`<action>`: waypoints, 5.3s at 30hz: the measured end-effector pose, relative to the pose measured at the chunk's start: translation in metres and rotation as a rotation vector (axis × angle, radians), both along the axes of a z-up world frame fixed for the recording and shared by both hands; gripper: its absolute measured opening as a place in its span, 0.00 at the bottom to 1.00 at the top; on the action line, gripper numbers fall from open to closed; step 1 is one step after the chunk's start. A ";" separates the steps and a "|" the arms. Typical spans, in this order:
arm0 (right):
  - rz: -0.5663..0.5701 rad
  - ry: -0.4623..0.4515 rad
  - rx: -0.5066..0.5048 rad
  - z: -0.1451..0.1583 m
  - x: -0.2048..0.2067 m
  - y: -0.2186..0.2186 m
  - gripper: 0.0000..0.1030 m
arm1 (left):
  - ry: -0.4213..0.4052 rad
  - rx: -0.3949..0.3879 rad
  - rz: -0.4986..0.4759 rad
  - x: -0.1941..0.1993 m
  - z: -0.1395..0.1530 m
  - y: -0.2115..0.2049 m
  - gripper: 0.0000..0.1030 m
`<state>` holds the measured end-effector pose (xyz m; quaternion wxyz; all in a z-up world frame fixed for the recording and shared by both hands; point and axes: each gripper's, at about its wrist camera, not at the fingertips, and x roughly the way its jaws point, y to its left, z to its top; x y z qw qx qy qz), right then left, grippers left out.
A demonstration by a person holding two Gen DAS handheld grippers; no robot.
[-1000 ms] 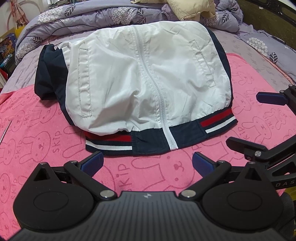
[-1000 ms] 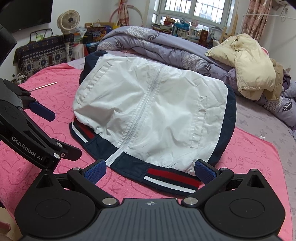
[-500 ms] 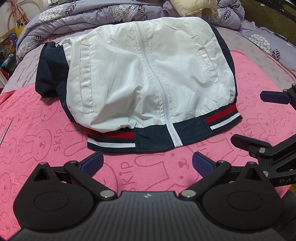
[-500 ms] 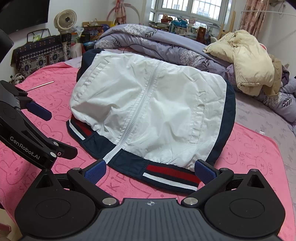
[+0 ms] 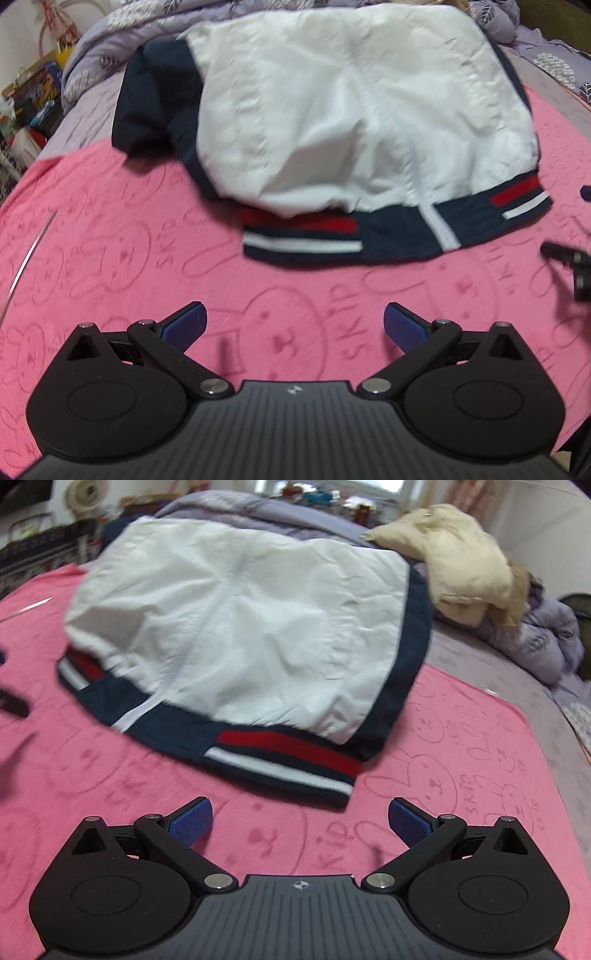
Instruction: Fold clothes
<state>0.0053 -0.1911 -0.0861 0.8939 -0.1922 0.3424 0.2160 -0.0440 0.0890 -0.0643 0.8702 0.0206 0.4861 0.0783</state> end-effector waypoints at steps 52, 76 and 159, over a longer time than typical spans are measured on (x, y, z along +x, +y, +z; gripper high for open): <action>-0.295 -0.234 0.024 -0.010 0.034 -0.009 0.77 | -0.190 0.074 0.406 0.062 -0.024 0.063 1.00; -0.090 -0.275 0.063 0.085 -0.118 -0.031 0.29 | -0.354 0.168 0.274 -0.131 0.077 0.059 1.00; -0.211 -0.106 -0.134 0.036 0.144 0.109 0.15 | -0.218 -0.092 -0.265 -0.126 -0.037 -0.063 1.00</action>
